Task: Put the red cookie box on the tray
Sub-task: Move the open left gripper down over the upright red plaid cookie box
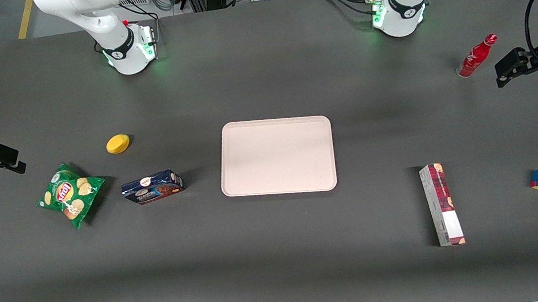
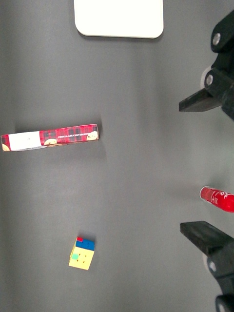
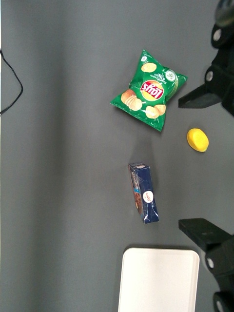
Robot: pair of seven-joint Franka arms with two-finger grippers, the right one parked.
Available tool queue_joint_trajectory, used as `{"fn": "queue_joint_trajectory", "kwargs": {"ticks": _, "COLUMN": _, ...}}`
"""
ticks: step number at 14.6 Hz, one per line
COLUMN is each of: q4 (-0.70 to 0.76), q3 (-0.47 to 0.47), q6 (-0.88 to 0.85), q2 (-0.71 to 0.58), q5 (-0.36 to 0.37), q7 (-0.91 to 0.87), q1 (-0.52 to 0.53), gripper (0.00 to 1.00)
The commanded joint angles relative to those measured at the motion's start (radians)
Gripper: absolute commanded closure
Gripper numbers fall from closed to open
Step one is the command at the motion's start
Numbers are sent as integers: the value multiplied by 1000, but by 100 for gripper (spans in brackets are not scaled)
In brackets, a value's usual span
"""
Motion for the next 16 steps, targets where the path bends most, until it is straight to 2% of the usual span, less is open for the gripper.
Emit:
{"fn": "queue_joint_trajectory", "kwargs": {"ticks": 1, "q4": 31, "q3": -3, "q6": -17, "q2": 13, "q5": -2, "q7": -8, "q1": 3, "gripper": 0}}
{"fn": "queue_joint_trajectory", "kwargs": {"ticks": 4, "q4": 33, "q3": 0, "q6": -31, "q2": 10, "q5": -2, "q7": 27, "q1": 8, "gripper": 0}}
{"fn": "queue_joint_trajectory", "kwargs": {"ticks": 7, "q4": 33, "q3": -6, "q6": -23, "q2": 20, "q5": 9, "q7": -37, "q1": 0, "gripper": 0}}
{"fn": "queue_joint_trajectory", "kwargs": {"ticks": 12, "q4": 39, "q3": -11, "q6": 23, "q2": 115, "q5": -10, "q7": -86, "q1": -4, "gripper": 0}}
{"fn": "queue_joint_trajectory", "kwargs": {"ticks": 14, "q4": 39, "q3": -11, "q6": 69, "q2": 163, "q5": -57, "q7": -110, "q1": -3, "gripper": 0}}
{"fn": "queue_joint_trajectory", "kwargs": {"ticks": 16, "q4": 37, "q3": -11, "q6": 124, "q2": 209, "q5": -71, "q7": -111, "q1": -4, "gripper": 0}}
